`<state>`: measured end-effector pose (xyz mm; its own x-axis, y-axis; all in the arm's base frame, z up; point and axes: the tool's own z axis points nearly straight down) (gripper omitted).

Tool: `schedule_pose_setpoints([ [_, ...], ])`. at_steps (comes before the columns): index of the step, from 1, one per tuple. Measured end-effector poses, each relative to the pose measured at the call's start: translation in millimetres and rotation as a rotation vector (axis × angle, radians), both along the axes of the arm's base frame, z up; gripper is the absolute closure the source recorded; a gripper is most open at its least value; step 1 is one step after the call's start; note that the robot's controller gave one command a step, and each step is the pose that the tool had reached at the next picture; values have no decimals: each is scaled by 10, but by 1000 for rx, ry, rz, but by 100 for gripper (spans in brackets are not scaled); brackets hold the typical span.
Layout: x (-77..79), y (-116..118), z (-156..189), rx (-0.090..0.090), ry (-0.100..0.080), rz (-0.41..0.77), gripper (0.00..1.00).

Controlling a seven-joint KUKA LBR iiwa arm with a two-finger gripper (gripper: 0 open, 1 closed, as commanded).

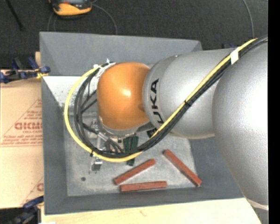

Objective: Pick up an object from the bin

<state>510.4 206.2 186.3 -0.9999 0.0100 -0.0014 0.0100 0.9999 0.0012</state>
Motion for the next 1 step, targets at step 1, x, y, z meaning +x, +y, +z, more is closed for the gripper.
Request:
schedule_pose_setpoints([
  [1, 0, 0, 0, 0, 0, 0, 0],
])
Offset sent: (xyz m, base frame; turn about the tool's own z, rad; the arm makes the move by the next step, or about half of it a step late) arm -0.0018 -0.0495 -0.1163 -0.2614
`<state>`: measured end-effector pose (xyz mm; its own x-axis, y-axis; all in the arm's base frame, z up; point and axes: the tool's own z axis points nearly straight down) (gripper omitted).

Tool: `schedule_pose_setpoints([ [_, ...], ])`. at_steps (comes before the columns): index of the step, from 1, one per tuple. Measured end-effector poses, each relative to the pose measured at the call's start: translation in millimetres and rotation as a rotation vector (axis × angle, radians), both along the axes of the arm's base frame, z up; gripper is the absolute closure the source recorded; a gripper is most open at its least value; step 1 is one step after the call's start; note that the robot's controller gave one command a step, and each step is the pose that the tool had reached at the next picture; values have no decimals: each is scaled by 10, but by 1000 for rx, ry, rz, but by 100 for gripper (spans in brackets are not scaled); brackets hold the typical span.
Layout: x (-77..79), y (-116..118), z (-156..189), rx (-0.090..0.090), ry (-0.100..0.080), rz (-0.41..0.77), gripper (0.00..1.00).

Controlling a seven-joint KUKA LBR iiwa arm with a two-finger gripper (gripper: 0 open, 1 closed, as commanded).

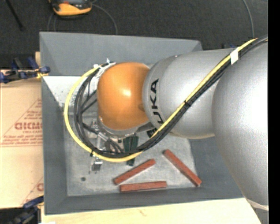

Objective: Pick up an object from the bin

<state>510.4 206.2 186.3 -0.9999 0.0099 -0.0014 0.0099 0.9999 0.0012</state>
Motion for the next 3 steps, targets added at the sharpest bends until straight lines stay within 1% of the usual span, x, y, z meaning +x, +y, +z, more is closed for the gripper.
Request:
schedule_pose_setpoints([
  [1, 4, -164, -394, 1, -5, 102, 0],
  [2, 137, -409, -701, 0, 0, 72, 0],
  [3, 200, -490, -781, 0, -1, 36, 0],
])
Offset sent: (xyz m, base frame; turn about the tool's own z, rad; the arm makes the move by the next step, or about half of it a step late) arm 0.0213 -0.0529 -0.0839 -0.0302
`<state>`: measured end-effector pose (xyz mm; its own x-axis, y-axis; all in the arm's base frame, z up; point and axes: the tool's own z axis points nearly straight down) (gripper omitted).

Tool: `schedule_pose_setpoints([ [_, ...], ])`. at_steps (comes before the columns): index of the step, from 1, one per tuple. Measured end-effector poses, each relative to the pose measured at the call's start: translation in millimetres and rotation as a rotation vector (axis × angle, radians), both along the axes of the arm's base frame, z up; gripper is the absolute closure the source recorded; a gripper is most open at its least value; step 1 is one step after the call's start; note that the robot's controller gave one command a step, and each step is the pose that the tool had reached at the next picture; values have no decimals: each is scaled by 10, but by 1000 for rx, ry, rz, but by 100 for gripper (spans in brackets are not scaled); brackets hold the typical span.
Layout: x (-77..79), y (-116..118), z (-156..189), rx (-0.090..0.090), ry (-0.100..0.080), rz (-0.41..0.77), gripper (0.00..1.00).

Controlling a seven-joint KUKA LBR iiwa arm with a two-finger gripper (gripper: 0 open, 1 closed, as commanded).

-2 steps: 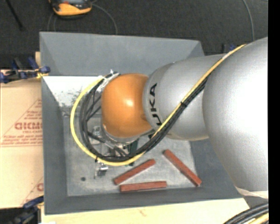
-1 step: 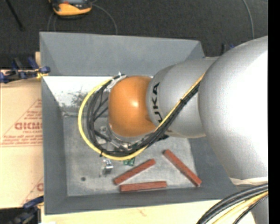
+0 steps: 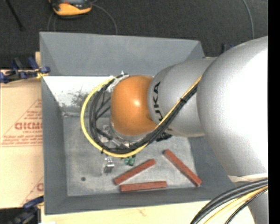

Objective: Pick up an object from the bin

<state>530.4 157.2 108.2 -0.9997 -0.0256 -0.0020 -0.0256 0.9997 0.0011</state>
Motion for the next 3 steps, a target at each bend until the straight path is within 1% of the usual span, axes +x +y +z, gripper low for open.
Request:
schedule_pose_setpoints([
  [1, 31, 177, -14, -2, -1, 222, 0],
  [2, 61, -183, 296, 2, 1, 352, 0],
  [3, 115, -404, 394, -1, -5, 295, 0],
])
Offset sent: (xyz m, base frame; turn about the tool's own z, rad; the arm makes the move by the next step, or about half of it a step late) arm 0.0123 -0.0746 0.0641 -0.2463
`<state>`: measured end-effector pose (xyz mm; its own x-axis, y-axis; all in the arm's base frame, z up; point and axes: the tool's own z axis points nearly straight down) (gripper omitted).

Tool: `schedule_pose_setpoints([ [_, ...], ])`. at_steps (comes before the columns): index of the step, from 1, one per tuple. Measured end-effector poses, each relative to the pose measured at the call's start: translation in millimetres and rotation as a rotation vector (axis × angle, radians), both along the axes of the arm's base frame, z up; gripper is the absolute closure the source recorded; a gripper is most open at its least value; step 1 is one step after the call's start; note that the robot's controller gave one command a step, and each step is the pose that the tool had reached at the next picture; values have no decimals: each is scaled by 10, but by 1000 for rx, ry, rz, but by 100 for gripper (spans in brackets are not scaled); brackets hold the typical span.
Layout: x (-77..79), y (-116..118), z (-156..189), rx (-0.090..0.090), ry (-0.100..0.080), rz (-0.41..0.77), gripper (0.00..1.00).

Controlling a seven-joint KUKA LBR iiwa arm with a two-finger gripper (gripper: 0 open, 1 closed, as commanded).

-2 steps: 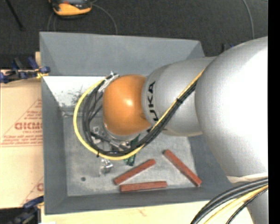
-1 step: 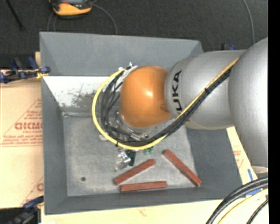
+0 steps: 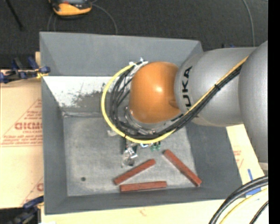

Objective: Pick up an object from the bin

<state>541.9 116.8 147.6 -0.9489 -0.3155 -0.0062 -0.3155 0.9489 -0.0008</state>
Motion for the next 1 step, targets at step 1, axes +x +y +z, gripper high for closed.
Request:
schedule_pose_setpoints([
  [1, 51, 148, 278, -3, 9, -15, 0],
])
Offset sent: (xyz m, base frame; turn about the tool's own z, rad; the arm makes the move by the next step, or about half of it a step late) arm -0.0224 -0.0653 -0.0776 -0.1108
